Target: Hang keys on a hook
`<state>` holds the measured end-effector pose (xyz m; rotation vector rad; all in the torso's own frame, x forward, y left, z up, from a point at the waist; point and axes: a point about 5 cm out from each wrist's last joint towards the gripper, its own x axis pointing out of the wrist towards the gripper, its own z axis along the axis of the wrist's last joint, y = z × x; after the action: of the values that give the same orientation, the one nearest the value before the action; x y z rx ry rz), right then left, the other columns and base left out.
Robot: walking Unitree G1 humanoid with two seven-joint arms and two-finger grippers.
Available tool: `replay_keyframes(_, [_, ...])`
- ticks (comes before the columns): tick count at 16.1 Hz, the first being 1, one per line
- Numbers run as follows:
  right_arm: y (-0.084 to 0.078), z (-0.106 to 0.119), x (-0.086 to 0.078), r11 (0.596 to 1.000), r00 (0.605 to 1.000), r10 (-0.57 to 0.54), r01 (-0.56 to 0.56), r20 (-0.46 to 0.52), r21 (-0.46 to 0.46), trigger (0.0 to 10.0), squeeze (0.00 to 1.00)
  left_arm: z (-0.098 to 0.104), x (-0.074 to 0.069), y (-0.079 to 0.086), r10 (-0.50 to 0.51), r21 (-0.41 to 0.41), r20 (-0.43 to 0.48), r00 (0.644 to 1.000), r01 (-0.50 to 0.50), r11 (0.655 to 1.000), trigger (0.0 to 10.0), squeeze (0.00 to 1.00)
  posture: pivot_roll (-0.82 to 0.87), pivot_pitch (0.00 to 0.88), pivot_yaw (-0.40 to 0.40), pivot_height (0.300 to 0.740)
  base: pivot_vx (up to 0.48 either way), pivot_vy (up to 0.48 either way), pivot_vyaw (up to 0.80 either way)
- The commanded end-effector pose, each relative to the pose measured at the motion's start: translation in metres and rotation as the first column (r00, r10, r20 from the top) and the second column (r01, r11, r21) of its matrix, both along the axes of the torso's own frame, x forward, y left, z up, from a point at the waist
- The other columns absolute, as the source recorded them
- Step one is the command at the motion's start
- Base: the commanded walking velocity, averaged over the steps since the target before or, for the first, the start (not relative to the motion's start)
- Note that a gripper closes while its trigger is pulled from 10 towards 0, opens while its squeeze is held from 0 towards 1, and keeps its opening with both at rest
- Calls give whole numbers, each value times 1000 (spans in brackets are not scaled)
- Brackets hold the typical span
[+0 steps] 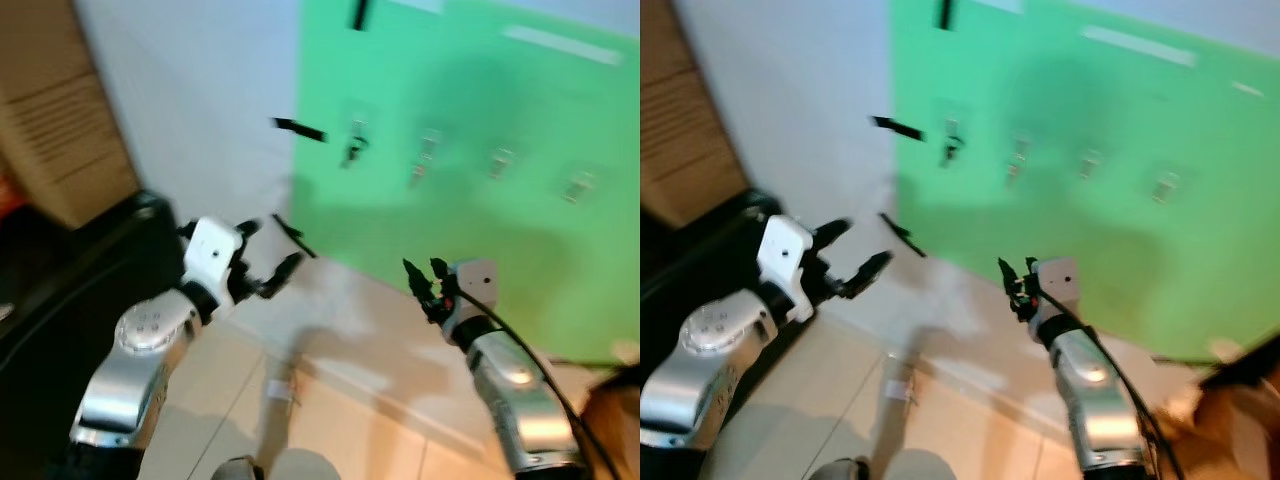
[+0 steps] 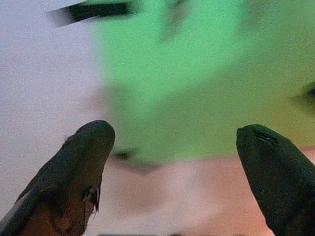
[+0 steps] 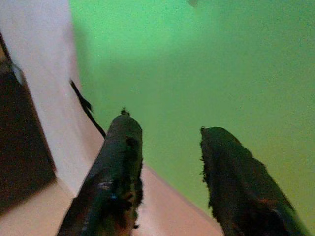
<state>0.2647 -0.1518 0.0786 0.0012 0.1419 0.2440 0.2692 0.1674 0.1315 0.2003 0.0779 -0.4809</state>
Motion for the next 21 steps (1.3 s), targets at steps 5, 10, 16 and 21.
replay_keyframes(5, [3,-7,2,999,1000,-20,20,-15,40,10000,1000,-25,-12,36,320,39,8,947,-320,947,10000,0,-40,0,-74,740,0,0,800])
replay_keyframes(10, [8,-14,1,998,998,8,-4,-69,56,10000,1000,-27,-9,24,308,28,15,951,-309,951,10000,0,-39,0,-75,740,0,0,800])
replay_keyframes(16, [16,-20,-1,998,991,53,-49,-121,35,10000,1000,-27,-5,28,313,45,13,950,-313,949,10000,0,-37,0,-70,740,266,0,533])
replay_keyframes(21, [16,-22,4,999,993,25,-28,-114,-25,10000,1000,-27,-1,28,306,40,12,952,-306,951,10000,0,-31,0,-71,740,310,0,0])
